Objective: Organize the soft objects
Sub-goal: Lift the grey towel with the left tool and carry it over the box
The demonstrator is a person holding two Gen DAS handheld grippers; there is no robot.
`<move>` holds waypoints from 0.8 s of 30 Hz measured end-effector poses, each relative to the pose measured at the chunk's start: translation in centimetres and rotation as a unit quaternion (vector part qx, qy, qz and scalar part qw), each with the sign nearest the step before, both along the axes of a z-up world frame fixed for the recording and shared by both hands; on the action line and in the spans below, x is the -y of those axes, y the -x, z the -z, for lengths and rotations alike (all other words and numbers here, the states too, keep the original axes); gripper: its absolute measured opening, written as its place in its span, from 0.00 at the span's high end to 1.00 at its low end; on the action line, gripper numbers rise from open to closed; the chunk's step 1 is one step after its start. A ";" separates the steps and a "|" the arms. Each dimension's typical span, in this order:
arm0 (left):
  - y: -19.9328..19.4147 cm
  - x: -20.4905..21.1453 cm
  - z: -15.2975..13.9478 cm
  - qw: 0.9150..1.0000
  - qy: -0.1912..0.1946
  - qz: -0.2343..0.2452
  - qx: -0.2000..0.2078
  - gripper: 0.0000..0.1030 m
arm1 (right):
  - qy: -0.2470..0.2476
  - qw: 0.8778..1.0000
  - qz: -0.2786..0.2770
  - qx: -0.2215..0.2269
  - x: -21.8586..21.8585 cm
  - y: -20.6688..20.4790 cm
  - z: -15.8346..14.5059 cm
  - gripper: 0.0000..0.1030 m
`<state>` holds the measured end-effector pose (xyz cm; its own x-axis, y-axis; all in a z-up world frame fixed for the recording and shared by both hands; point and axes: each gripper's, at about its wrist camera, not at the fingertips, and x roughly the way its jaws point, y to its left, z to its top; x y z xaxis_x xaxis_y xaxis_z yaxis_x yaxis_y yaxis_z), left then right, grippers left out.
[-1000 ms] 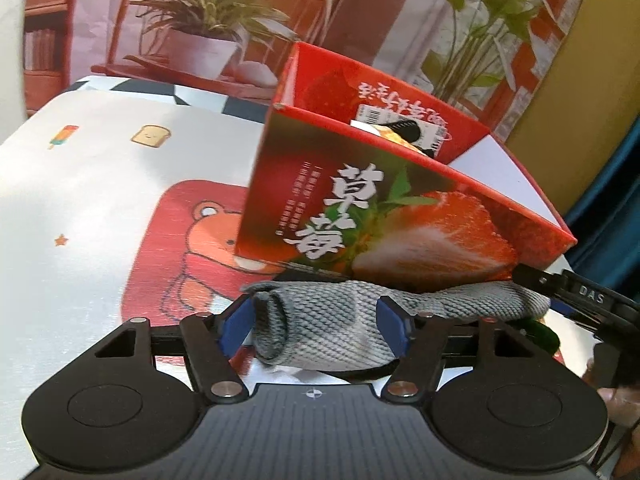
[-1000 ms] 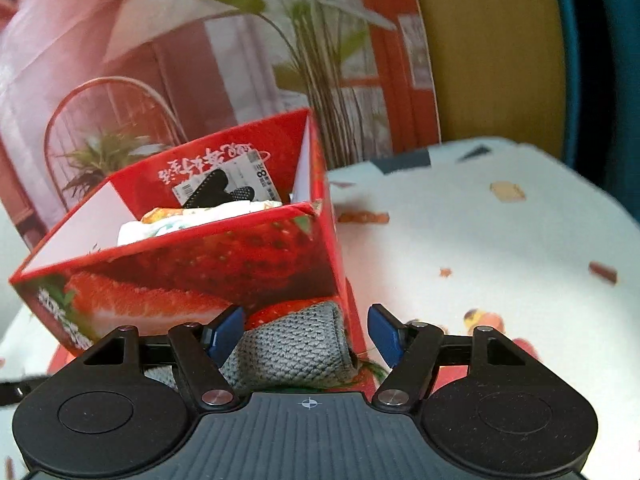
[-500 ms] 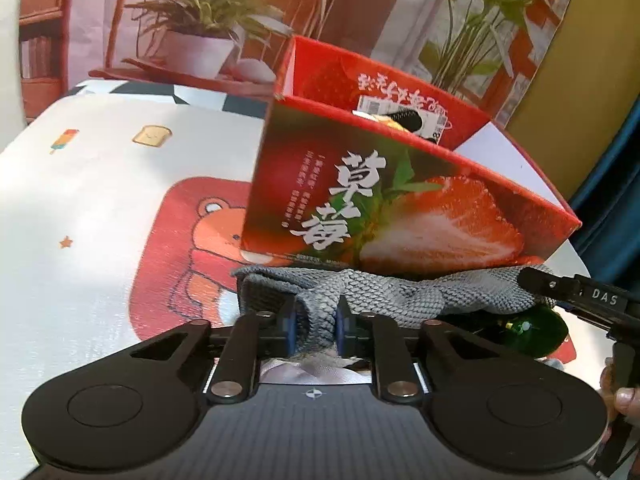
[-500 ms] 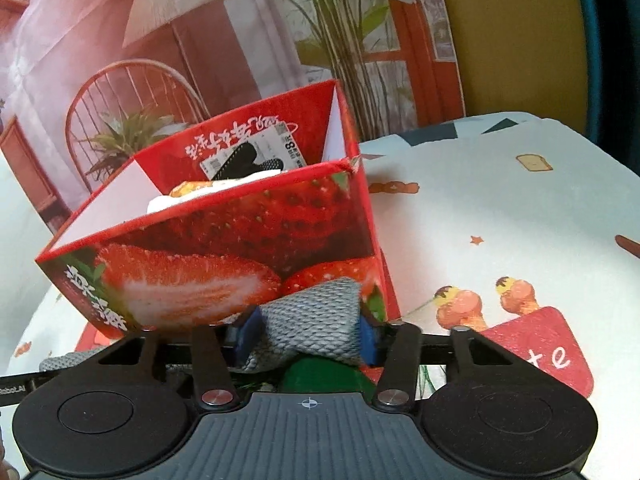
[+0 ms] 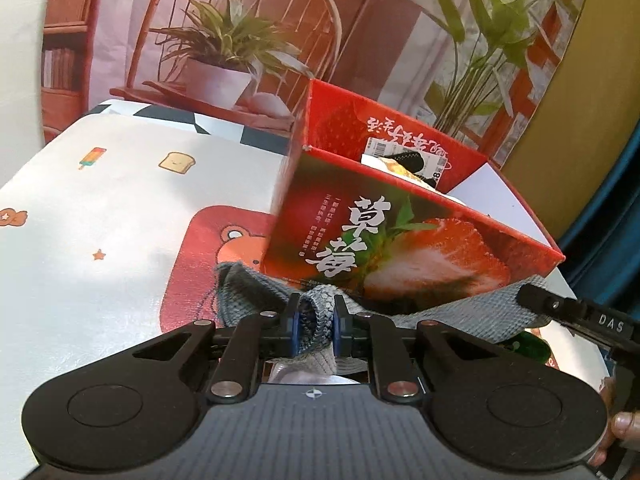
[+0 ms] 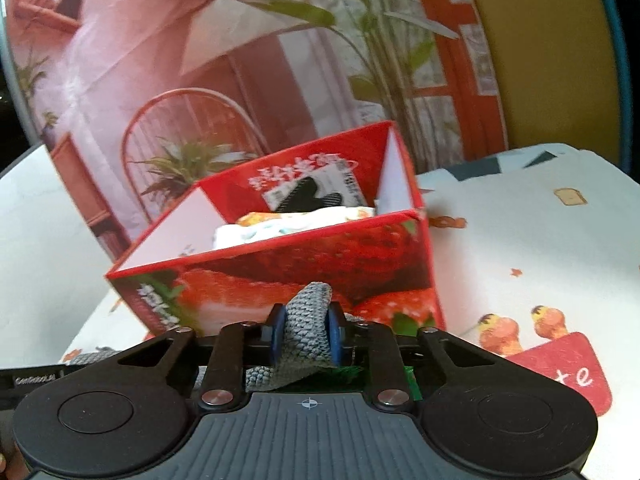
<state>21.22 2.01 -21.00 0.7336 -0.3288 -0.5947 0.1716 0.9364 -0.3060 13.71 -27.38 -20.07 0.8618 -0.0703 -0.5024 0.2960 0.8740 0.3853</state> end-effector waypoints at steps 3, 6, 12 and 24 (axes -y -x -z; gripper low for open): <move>0.0 0.3 0.1 1.000 -0.005 0.005 0.000 0.85 | -0.001 1.000 -0.012 -0.003 -0.8 0.2 0.2 0.82; -0.1 0.3 0.4 1.000 -0.007 0.012 -0.002 0.85 | 0.001 1.000 -0.021 -0.014 -1.6 0.2 0.9 0.83; -0.1 0.3 1.2 1.000 -0.007 0.013 -0.013 0.85 | -0.004 1.000 -0.017 -0.022 -1.6 0.6 1.6 0.85; 0.4 -1.5 -1.1 0.999 0.031 -0.005 0.025 0.91 | 0.024 0.999 -0.030 0.010 -1.7 0.5 -0.2 0.86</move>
<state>20.83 3.50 -19.87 0.7652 -0.3555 -0.5368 0.1782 0.9181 -0.3540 13.21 -25.69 -19.89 0.8753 -0.0417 -0.4817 0.2345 0.9078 0.3476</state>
